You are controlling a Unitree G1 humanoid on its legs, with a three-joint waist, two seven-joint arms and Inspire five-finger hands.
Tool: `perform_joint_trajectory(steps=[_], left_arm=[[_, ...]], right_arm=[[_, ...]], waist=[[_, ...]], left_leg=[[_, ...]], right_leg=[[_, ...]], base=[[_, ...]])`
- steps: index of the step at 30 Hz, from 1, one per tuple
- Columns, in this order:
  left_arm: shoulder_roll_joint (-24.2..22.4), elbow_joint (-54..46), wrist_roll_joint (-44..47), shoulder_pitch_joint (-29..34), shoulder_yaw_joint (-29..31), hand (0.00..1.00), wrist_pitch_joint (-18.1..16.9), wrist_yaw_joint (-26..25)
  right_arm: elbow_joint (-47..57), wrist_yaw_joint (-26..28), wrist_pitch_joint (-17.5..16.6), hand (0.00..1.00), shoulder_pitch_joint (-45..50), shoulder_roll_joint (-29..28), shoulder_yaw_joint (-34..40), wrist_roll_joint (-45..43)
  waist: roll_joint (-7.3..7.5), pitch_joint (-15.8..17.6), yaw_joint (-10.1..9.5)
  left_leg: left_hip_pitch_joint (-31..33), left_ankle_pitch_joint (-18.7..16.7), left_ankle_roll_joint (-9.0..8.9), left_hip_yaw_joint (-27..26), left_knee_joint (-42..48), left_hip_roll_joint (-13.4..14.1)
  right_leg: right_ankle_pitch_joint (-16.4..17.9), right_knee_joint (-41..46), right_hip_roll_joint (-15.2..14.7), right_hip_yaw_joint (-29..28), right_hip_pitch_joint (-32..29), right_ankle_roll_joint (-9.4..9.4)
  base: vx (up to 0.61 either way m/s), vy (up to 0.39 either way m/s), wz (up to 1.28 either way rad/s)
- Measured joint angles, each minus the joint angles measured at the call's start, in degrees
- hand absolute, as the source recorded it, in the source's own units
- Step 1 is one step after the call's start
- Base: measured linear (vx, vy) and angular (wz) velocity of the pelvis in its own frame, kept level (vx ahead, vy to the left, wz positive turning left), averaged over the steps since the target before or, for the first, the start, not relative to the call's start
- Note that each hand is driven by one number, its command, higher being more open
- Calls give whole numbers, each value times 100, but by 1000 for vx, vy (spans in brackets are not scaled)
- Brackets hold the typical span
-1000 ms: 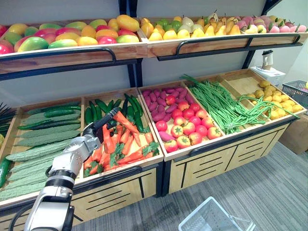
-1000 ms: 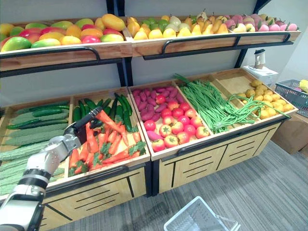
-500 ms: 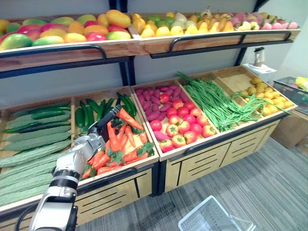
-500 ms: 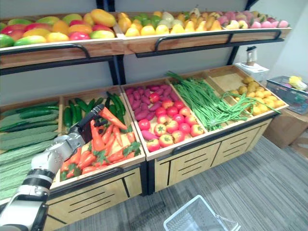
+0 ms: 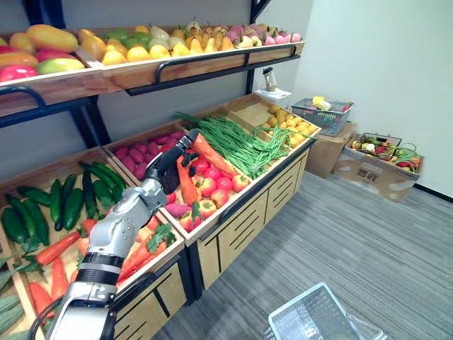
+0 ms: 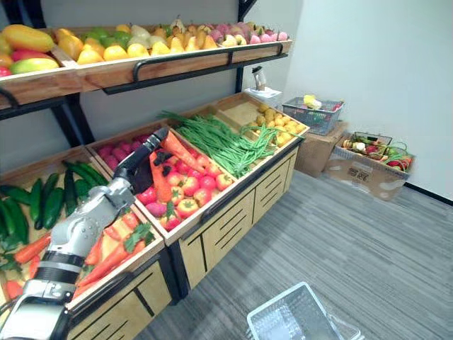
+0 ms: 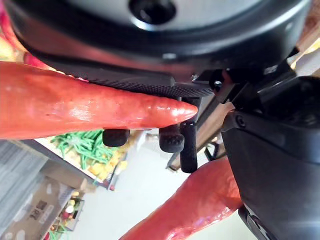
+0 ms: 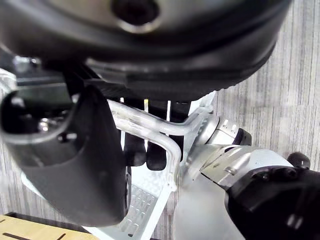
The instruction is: Pick vegetable in the basket
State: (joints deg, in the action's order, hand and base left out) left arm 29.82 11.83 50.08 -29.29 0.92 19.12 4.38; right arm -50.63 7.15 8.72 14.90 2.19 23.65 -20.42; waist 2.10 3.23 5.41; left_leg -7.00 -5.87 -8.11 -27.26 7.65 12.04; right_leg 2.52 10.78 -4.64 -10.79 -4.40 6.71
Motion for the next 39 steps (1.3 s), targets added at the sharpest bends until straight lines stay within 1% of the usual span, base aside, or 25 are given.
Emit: perform_joint_trajectory(steps=[1, 2, 3, 4, 5, 6, 7, 9, 11, 12, 14, 15, 16, 19, 20, 21, 23, 26, 30, 32, 36, 39], left_arm=[[0, -14, 0, 1, 50, 0, 4, 13], [-3, -28, -13, 5, 232, 0, 24, 100], [-5, -34, -14, 9, 378, 0, 34, 234], [33, -98, -16, 25, 573, 0, 28, 403], [28, -143, -19, 71, 669, 0, 12, 456], [22, -157, -22, 131, 694, 0, -27, 504], [25, -157, -65, 170, 677, 0, -26, 534], [25, -157, -94, 204, 650, 0, 27, 533], [29, -251, -123, 204, 604, 0, 116, 505], [30, -329, -123, 204, 588, 0, 140, 487], [102, -621, -121, 204, 375, 0, 147, 487], [141, -790, -119, 204, 211, 0, 159, 487], [141, -861, -118, 203, 151, 0, 167, 489], [141, -1128, -118, 206, 20, 0, 219, 438], [140, -1174, -118, 206, 3, 0, 219, 434], [133, -1223, -118, 206, -30, 0, 219, 432], [123, -1277, -114, 206, -65, 0, 219, 433], [122, -1277, -110, 206, -65, 0, 218, 395], [122, -1277, -106, 205, -65, 0, 198, 340], [123, -1277, -105, 204, -62, 0, 136, 338], [94, -1276, 129, 189, -82, 0, 76, 308], [94, -1273, 201, 83, -258, 0, -19, 272]], right_arm=[[0, 0, -2, 0, -7, -11, -3, 3], [14, 2, -10, 0, -79, -18, 0, -7], [1, 1, 9, 0, -145, 12, 12, -14], [-61, -51, 13, 0, -242, -4, -44, -132], [-85, -98, 8, 0, -244, -17, -73, -199], [-92, -143, 10, 0, -251, 32, -35, -246], [-89, -145, 29, 0, -266, 175, 24, -275], [73, -152, 147, 0, -281, 470, 71, -283], [784, -157, 386, 0, -274, 952, 248, -276], [1026, -159, 415, 0, -270, 1076, 258, -267], [1892, -58, 718, 0, -258, 1422, 377, -313], [2362, -7, 724, 0, -205, 1577, 383, -77], [2640, -4, 724, 0, -157, 1669, 420, -13], [3975, 144, 725, 0, -107, 2313, 850, 13], [4186, 191, 721, 0, -107, 2433, 930, 13], [4569, 268, 685, 0, -113, 2660, 1050, 13], [5127, 432, 549, 0, -153, 2919, 1182, 14], [5659, 704, 354, 0, -292, 3007, 1163, 13], [5950, 1048, 366, 0, -308, 3007, 1021, 4], [5958, 1178, 444, 0, -307, 3021, 889, 4], [5958, 1345, 816, 0, -307, 3109, 316, -2], [5958, 1418, 945, 0, -311, 3204, -18, -1]], waist=[[-4, -9, -14], [-23, -21, -87], [-94, -74, -165], [-73, -159, -228], [-44, -176, -231], [-24, -198, -215], [-64, -203, -223], [-127, -218, -216], [-151, -226, -154], [-139, -219, -131], [-70, -190, -96], [-35, -200, -58], [-32, -199, -59], [-30, -201, 7], [-29, -201, 13], [-30, -202, 22], [-34, -205, 44], [-37, -215, 78], [-56, -247, 62], [-79, -269, 63], [-152, -313, 94], [-180, -332, 85]], left_leg=[[13, -7, -4, -68, 31, 21], [62, 17, 76, -260, 80, 71], [110, 20, 87, -391, 53, 189], [194, 0, 70, -532, 20, 244], [212, 0, 64, -562, 41, 209], [213, 11, 40, -549, 41, 214], [223, 22, 22, -539, 34, 186], [216, 29, 11, -542, 7, 164], [152, 32, 8, -562, -53, 107], [131, 32, 8, -581, -67, 94], [21, 31, 10, -690, -136, 35], [1, 30, 14, -711, -167, -3], [-10, 28, 17, -738, -175, -22], [-135, 23, 26, -893, -258, -94], [-145, 23, 26, -915, -266, -96], [-176, 23, 25, -954, -279, -96], [-193, 23, 24, -986, -298, -91], [-239, 24, 21, -1050, -305, -94], [-293, 25, 20, -1137, -331, -119], [-281, 25, 20, -1177, -342, -136], [-312, 24, 20, -1288, -355, -161], [-318, 24, 21, -1306, -353, -179]], right_leg=[[-61, 87, 27, 127, -97, -17], [-238, 133, 78, 374, -273, -96], [-547, -275, 142, 494, -243, -158], [-498, -539, 94, 732, -191, -301], [-440, -631, 43, 893, -171, -309], [-638, -879, 57, 921, -71, -204], [-740, -1045, 93, 919, -11, -211], [-812, -1160, 95, 899, 28, -220], [-868, -1223, 88, 831, 62, -207], [-876, -1223, 86, 798, 62, -204], [-909, -1234, 69, 679, 67, -181], [-933, -1250, 52, 637, 72, -157], [-943, -1251, 44, 607, 65, -148], [-966, -1244, 31, 445, 64, -127], [-968, -1242, 35, 427, 58, -124], [-969, -1237, 46, 399, 59, -122], [-969, -1223, 67, 369, 59, -122], [-969, -1198, 85, 306, 49, -122], [-969, -1174, 89, 235, 20, -122], [-968, -1130, 90, 189, -50, -121], [-968, -1048, 104, 85, -117, -121], [-967, -991, 100, 60, -144, -119]], base=[[8, -21, -47], [-34, -38, -67], [-29, -37, -85], [-13, -31, -64], [12, -18, -40], [-15, -16, -12], [-19, -16, -7], [-15, -6, -6], [-18, 14, -14], [-29, 23, -20], [-36, 37, -25], [-28, 39, -20], [-20, 46, -22], [-9, 39, -22], [-10, 4, -16], [-14, -9, -13], [-23, -20, -11], [-15, -15, -9], [-4, -11, -11], [-3, -11, -13], [-3, -15, -12], [-17, -18, -4]])
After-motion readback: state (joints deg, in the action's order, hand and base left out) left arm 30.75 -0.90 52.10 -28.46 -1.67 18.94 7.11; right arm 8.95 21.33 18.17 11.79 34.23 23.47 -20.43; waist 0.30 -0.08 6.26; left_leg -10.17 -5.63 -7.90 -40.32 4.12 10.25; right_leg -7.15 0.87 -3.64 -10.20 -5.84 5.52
